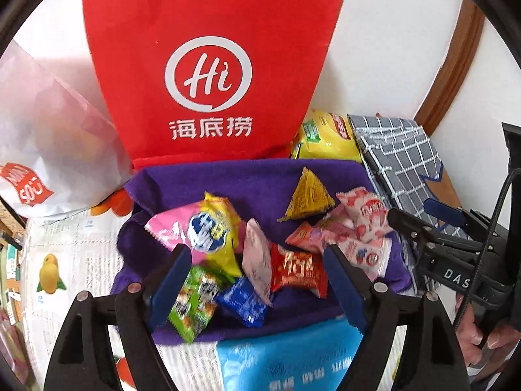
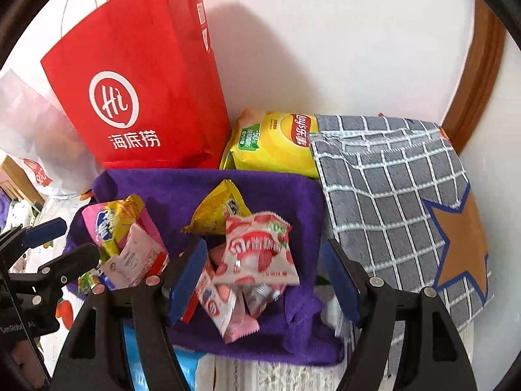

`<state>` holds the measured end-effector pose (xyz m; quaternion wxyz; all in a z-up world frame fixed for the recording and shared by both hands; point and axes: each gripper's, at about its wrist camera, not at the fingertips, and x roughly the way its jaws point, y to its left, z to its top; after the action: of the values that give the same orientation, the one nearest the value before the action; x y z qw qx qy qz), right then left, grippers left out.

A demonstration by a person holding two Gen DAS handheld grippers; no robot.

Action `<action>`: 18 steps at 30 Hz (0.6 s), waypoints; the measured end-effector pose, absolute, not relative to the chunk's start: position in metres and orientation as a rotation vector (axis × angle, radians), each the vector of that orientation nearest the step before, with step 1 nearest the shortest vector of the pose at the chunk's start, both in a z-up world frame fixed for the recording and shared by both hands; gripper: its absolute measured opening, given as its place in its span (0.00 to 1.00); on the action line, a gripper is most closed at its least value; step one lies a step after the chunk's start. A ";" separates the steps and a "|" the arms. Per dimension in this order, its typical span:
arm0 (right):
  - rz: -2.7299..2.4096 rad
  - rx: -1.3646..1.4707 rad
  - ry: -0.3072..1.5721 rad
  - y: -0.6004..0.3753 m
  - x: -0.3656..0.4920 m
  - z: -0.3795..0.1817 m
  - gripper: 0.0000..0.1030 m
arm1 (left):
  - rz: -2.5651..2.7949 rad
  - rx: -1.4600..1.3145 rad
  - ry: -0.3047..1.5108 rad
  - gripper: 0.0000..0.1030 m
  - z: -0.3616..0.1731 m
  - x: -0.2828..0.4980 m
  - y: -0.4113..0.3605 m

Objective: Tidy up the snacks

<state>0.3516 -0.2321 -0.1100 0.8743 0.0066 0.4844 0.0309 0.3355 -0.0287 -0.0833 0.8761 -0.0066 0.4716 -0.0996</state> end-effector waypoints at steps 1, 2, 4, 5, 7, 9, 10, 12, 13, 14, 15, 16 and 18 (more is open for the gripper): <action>0.059 0.017 1.016 -0.232 0.348 -0.109 0.71 | -0.205 -0.011 0.983 0.80 -0.081 0.330 -0.027; 0.053 0.023 1.019 -0.233 0.342 -0.107 0.71 | -0.203 -0.012 0.980 0.80 -0.079 0.326 -0.025; 0.049 0.031 1.018 -0.234 0.334 -0.106 0.71 | -0.194 -0.020 0.973 0.80 -0.072 0.314 -0.019; 0.047 0.032 1.015 -0.233 0.329 -0.103 0.71 | -0.193 -0.025 0.969 0.80 -0.070 0.308 -0.016; 0.042 0.028 1.002 -0.231 0.316 -0.095 0.71 | -0.189 -0.031 0.960 0.80 -0.064 0.295 -0.012; 0.041 0.024 0.984 -0.227 0.302 -0.085 0.71 | -0.182 -0.029 0.943 0.81 -0.058 0.278 -0.008; 0.042 0.021 0.973 -0.225 0.294 -0.079 0.71 | -0.176 -0.031 0.935 0.81 -0.055 0.270 -0.006; 0.040 0.012 0.954 -0.221 0.278 -0.069 0.71 | -0.167 -0.047 0.914 0.81 -0.047 0.252 -0.001; 0.036 0.006 0.944 -0.220 0.270 -0.064 0.71 | -0.166 -0.054 0.904 0.82 -0.043 0.243 0.002; 0.033 0.002 0.937 -0.219 0.263 -0.060 0.71 | -0.162 -0.057 0.897 0.84 -0.040 0.235 0.004; 0.032 0.001 0.928 -0.217 0.251 -0.054 0.72 | -0.157 -0.059 0.888 0.85 -0.037 0.228 0.005; 0.036 0.003 0.923 -0.216 0.245 -0.050 0.73 | -0.151 -0.058 0.878 0.85 -0.033 0.219 0.007; 0.047 0.007 0.909 -0.214 0.225 -0.040 0.75 | -0.141 -0.051 0.860 0.85 -0.027 0.200 0.010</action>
<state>0.2253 -0.2141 -0.0403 0.8982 0.0035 0.4390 0.0225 0.2004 0.0101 -0.0267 0.9063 -0.0246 0.4162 -0.0685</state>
